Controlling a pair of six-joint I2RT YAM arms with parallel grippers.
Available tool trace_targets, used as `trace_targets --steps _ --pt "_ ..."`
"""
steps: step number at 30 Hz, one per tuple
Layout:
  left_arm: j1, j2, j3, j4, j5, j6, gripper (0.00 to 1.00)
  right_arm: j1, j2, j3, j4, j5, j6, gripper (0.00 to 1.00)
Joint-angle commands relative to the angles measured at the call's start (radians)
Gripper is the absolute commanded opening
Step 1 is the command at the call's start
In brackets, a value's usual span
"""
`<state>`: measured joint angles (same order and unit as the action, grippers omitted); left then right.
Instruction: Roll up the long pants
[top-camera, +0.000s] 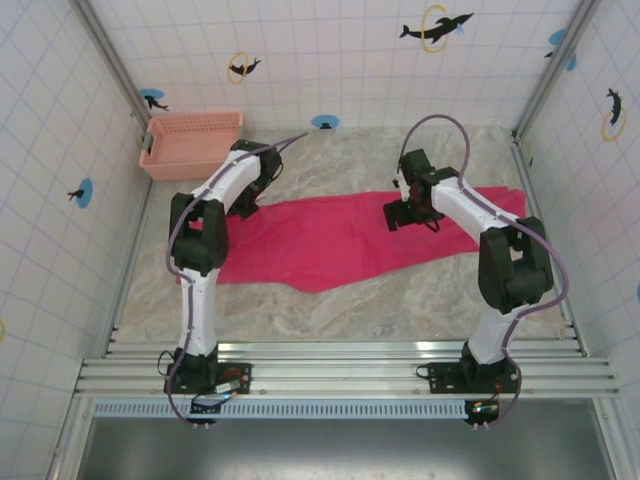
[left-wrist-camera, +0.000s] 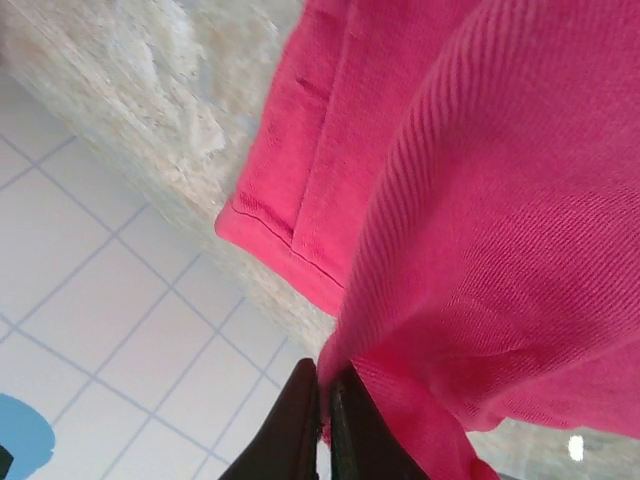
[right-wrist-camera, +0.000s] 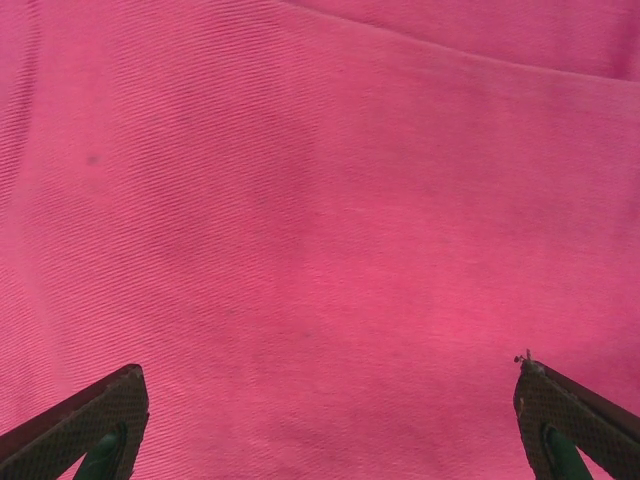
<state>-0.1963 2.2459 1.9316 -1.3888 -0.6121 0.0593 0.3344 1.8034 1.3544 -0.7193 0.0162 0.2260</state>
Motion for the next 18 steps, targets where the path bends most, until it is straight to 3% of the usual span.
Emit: trace_targets --steps 1,2,3,5,6,12,18 --pt "0.026 0.050 0.054 0.025 -0.044 0.052 0.10 0.042 0.013 -0.003 -0.005 0.014 0.019 0.97" --pt "0.033 0.058 0.060 0.038 -0.051 0.053 0.15 0.057 0.013 -0.001 -0.005 0.015 0.023 0.97" --pt "0.041 0.063 0.061 0.049 -0.051 0.054 0.28 0.067 0.014 -0.003 -0.002 0.011 0.029 0.97" --pt "0.059 0.077 0.060 0.067 -0.038 0.056 0.39 0.076 0.016 -0.004 0.004 -0.013 0.037 0.97" --pt "0.066 0.084 0.060 0.075 -0.041 0.054 0.51 0.078 0.017 -0.003 0.005 -0.018 0.042 0.97" --pt "0.112 0.037 0.022 0.207 -0.104 0.060 0.81 0.107 0.024 0.004 -0.018 -0.007 0.044 0.97" --pt "0.110 -0.112 -0.046 0.387 -0.177 0.102 0.90 0.127 0.019 0.027 -0.030 0.009 0.056 0.97"
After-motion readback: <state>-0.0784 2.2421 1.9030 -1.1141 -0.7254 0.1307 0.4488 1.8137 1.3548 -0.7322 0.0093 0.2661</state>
